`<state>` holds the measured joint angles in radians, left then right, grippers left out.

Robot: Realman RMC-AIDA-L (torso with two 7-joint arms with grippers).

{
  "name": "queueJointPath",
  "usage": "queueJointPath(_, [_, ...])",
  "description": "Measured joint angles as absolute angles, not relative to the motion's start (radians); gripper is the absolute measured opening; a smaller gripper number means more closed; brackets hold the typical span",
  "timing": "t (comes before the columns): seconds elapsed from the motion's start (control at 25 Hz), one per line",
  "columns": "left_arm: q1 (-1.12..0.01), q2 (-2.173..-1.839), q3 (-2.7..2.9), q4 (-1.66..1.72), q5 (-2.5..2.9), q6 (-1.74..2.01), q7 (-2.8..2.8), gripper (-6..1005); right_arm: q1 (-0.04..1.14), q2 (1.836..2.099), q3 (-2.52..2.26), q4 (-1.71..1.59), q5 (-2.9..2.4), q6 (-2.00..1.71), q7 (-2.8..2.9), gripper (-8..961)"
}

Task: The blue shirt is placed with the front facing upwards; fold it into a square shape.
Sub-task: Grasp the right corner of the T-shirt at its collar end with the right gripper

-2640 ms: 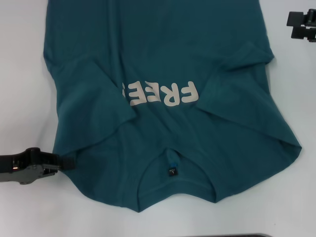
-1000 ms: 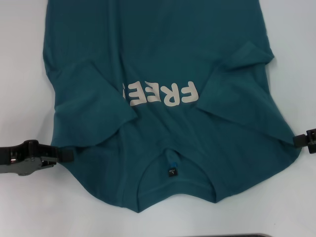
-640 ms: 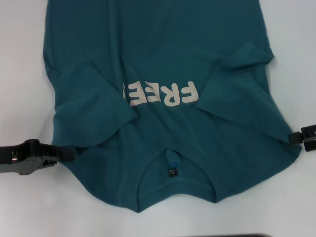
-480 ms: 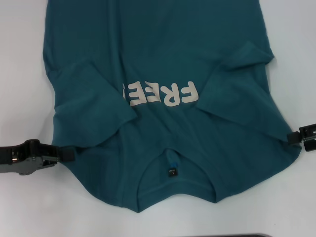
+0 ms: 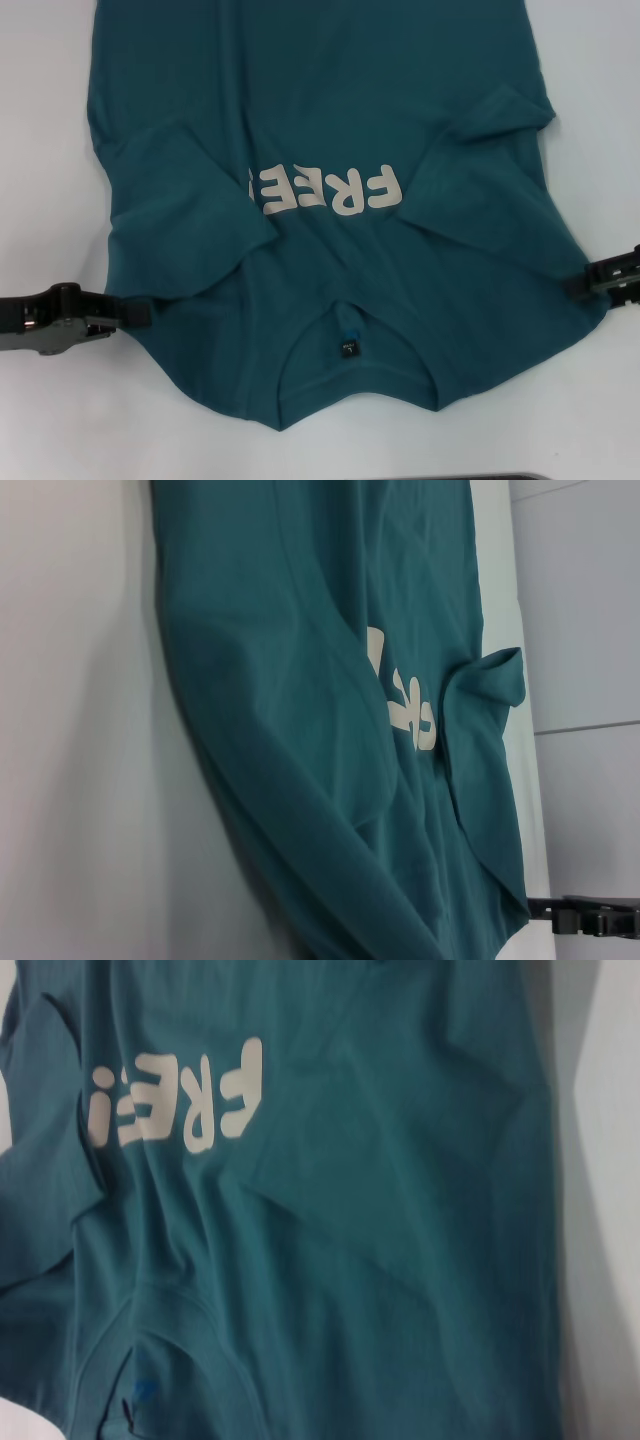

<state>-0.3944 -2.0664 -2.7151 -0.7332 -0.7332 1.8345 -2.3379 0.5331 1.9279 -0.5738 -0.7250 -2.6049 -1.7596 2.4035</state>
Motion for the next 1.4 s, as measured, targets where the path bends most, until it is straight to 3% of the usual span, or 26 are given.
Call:
queueJointPath(0.56, [-0.393,-2.069,-2.715,-0.733,-0.734,1.835,-2.334,24,0.564,1.945,-0.581,-0.673,-2.610,-1.726,2.402,868])
queueJointPath(1.16, [-0.398,-2.069,-2.715,-0.733,-0.740,1.840,-2.337,24,0.560,1.932,-0.584,-0.675,-2.594,-1.737,2.412,856])
queueJointPath(1.4, [-0.401,-2.070,-2.717,-0.733,-0.741,1.840,-2.339,24,0.557,1.930,-0.584,-0.686,-2.620,-1.743,2.414,726])
